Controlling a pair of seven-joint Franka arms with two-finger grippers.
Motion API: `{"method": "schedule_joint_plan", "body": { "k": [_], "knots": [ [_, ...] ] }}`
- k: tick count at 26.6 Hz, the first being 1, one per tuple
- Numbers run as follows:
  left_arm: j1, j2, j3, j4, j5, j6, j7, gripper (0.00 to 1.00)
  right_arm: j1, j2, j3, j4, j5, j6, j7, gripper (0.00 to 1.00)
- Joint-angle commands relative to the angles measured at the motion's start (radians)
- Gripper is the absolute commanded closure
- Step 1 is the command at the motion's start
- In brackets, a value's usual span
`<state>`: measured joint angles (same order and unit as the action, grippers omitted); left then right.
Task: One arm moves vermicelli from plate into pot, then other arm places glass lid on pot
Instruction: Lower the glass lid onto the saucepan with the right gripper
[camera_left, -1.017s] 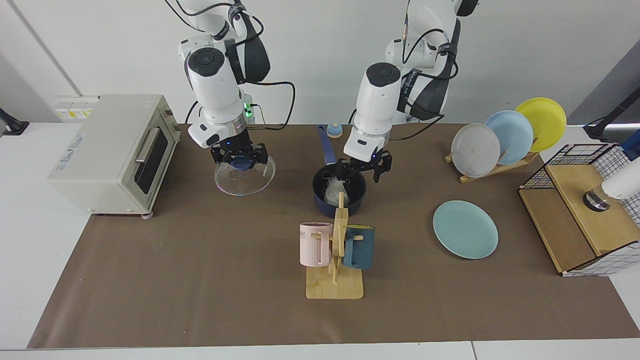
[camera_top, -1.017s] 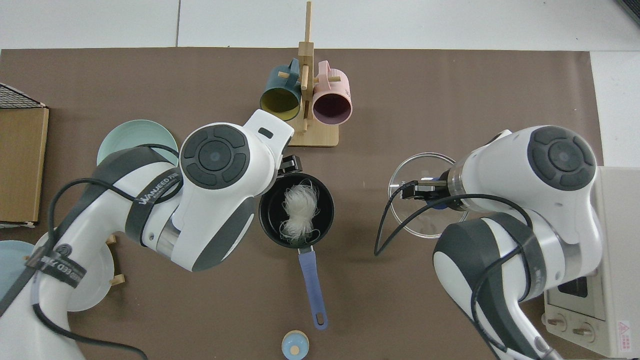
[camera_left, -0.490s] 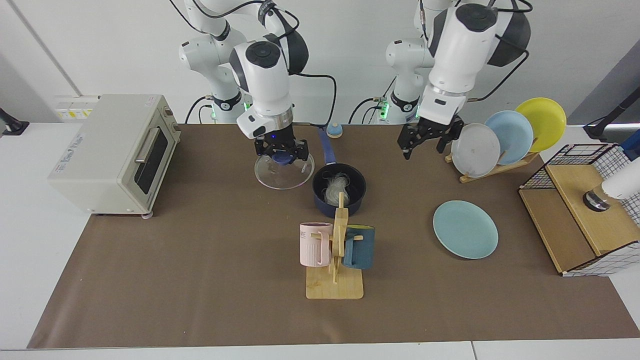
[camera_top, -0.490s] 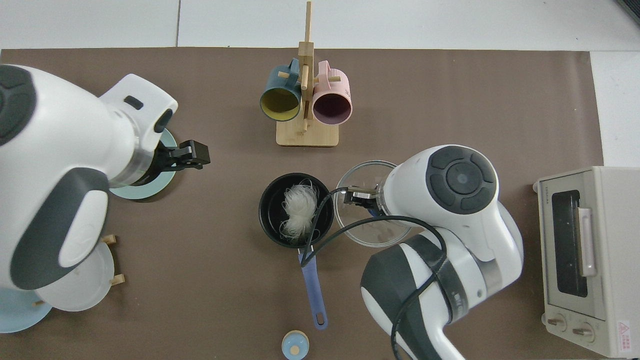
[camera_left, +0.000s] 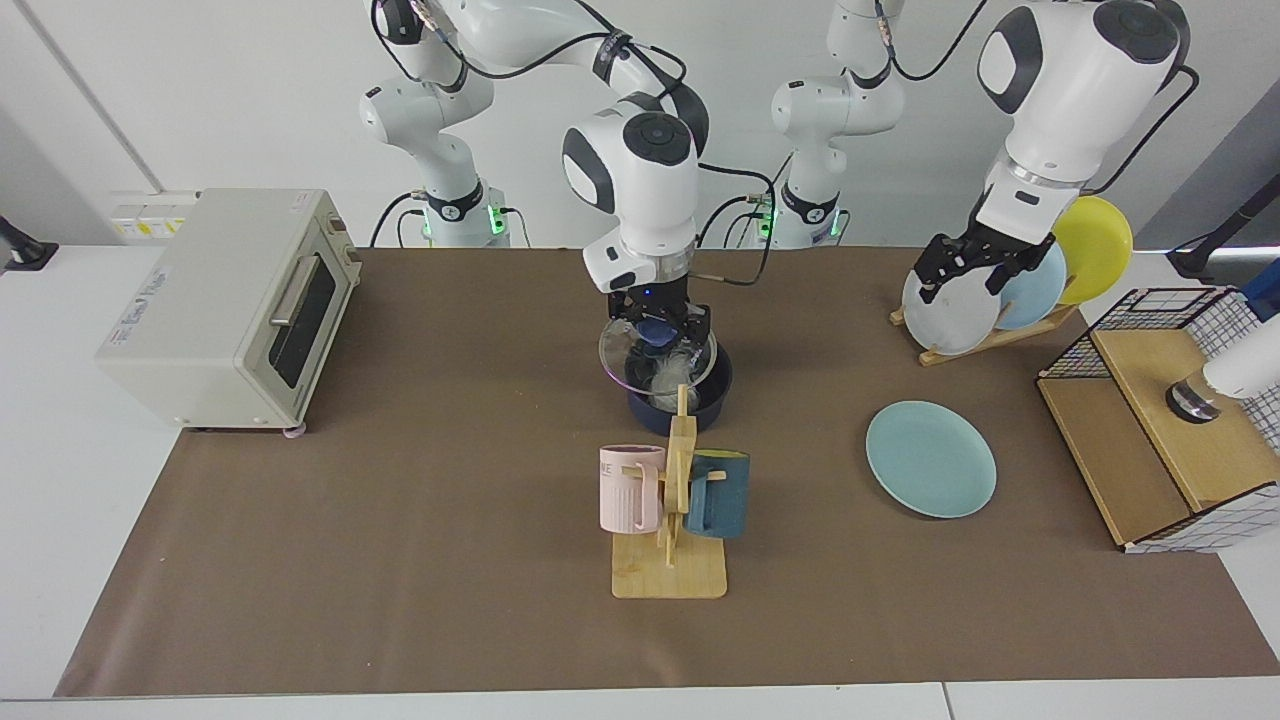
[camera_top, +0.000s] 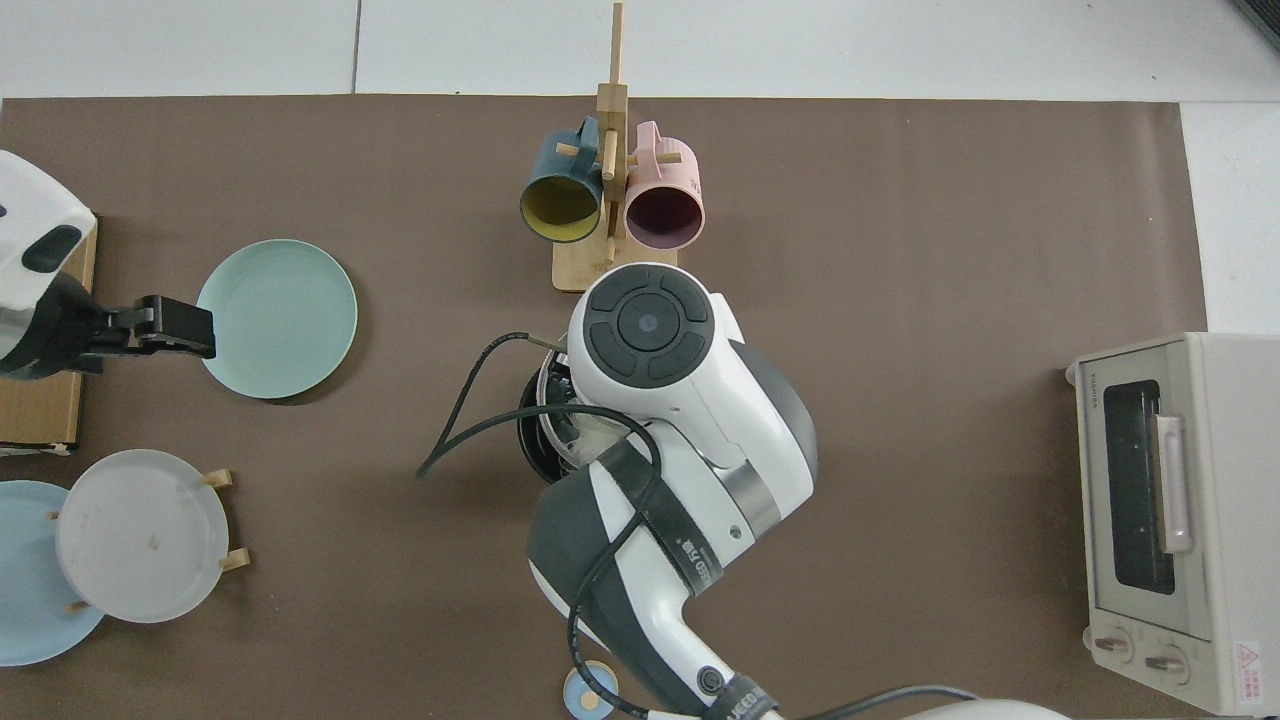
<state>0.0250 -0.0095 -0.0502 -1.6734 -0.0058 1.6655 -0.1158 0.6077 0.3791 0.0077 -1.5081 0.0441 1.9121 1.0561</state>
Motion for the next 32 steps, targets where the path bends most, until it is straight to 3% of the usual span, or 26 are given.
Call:
{"method": "schedule_joint_plan", "body": {
  "k": [1,19,26,32],
  "knots": [
    [0.007,-0.015,0.033,-0.016,-0.072,0.002,0.057,0.00,0.020,0.087,-0.006,0.111,0.003,-0.025,0.068,1.00],
    [0.004,-0.041,0.033,0.003,-0.075,-0.001,0.076,0.00,0.044,0.132,-0.003,0.106,0.053,-0.001,0.087,1.00],
    [0.007,-0.043,0.035,0.001,-0.072,-0.003,0.120,0.01,0.052,0.120,-0.003,0.054,0.040,0.034,0.088,1.00],
    [0.003,-0.043,0.033,0.001,0.003,-0.004,0.122,0.00,0.055,0.097,-0.003,-0.009,0.043,0.076,0.088,1.00]
  ]
}}
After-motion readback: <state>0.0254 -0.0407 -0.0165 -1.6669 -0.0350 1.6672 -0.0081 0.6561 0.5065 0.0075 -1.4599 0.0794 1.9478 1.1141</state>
